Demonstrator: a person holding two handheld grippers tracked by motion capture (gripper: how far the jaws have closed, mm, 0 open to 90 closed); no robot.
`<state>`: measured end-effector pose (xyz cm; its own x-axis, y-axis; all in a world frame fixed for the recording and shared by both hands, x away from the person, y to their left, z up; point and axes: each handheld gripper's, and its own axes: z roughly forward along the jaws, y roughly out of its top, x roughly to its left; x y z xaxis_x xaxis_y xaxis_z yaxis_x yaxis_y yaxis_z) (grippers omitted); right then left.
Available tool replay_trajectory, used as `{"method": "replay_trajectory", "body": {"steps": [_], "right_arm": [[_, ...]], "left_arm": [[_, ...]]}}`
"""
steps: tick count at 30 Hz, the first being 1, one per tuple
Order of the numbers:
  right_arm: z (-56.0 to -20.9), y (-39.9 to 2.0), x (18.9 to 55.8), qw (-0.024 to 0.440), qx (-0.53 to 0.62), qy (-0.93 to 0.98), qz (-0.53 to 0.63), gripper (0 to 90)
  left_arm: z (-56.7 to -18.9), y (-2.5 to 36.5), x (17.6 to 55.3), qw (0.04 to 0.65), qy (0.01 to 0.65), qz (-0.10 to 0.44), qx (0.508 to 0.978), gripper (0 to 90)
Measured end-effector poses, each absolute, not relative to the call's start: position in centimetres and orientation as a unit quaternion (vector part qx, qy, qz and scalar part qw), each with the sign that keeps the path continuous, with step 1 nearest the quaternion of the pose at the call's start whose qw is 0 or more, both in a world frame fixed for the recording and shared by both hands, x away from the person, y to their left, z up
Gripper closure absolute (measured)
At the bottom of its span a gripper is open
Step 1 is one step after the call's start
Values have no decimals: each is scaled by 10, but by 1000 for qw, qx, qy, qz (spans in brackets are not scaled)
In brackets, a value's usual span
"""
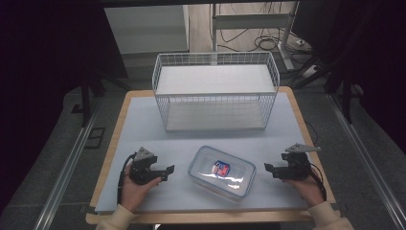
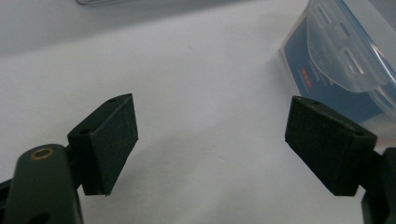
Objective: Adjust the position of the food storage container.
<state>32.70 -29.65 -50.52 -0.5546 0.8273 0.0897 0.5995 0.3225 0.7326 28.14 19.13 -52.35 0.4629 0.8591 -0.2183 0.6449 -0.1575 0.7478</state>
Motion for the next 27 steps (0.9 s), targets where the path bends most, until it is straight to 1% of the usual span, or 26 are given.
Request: {"method": "replay_trajectory", "body": {"steps": [4, 9, 14, 21, 27], "right_arm": [[-503, -300, 326, 153, 452, 790, 384, 157], [-498, -295, 323, 165, 437, 795, 387, 176], [-498, -291, 319, 156, 432, 800, 387, 202], [-499, -296, 321, 146, 436, 800, 385, 222], [-489, -295, 319, 146, 434, 797, 395, 242]], "left_arm": [[-522, 191, 280, 416, 497, 131, 750, 170], [-522, 193, 277, 418, 493, 137, 751, 174], [-522, 195, 279, 423, 495, 137, 747, 180], [-522, 191, 282, 415, 489, 134, 755, 180], [-518, 191, 279, 419, 486, 133, 755, 179]]}}
